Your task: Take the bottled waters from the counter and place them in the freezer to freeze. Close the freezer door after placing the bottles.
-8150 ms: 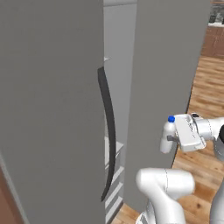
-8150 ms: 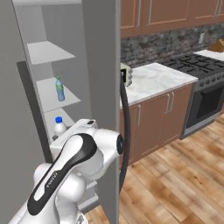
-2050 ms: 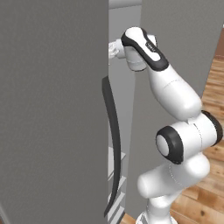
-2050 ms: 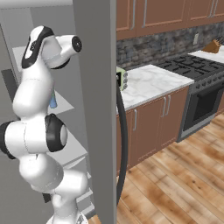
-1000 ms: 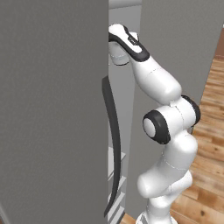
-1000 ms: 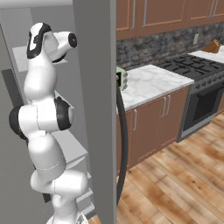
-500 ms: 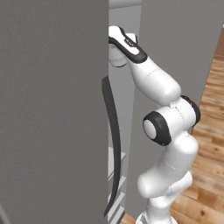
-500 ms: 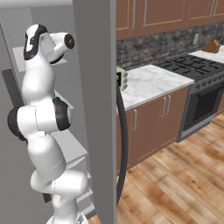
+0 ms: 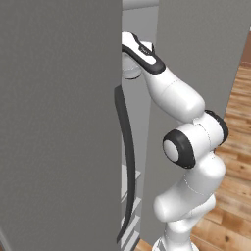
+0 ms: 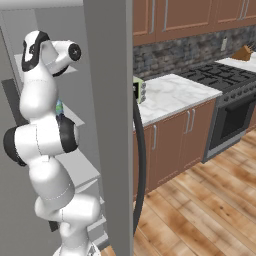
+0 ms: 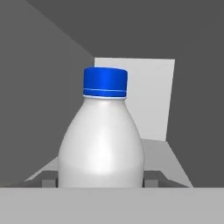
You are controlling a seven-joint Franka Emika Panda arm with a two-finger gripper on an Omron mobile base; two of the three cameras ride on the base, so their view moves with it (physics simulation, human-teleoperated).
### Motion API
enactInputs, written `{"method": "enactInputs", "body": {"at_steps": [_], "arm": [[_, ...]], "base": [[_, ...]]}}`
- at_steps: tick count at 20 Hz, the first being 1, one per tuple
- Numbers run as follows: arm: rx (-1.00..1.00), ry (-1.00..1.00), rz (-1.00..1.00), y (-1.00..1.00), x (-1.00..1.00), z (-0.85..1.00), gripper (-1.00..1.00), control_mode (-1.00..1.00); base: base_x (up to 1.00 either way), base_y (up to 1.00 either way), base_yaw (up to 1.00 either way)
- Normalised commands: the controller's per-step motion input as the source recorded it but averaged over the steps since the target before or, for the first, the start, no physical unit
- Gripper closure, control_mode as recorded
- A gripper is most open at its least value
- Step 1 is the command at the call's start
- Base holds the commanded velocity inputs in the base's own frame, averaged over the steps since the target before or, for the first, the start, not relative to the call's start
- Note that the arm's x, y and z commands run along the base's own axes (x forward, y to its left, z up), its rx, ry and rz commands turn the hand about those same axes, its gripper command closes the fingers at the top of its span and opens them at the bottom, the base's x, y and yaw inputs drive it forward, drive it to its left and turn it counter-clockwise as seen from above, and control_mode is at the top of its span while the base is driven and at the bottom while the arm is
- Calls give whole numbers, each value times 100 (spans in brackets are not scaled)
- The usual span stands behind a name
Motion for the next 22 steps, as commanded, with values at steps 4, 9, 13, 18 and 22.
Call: {"method": "enactInputs", "body": {"at_steps": [4, 9, 13, 18, 22], "arm": [[0, -1, 0, 0, 0, -1, 100, -100], [0, 0, 0, 0, 0, 0, 100, -100], [0, 0, 0, 0, 0, 0, -100, -100], [0, -2, 0, 0, 0, 0, -100, -100], [0, -2, 0, 0, 0, 0, -100, -100]], "base": [[0, 0, 0], [0, 0, 0], [0, 0, 0], [0, 0, 0], [0, 0, 0]]}}
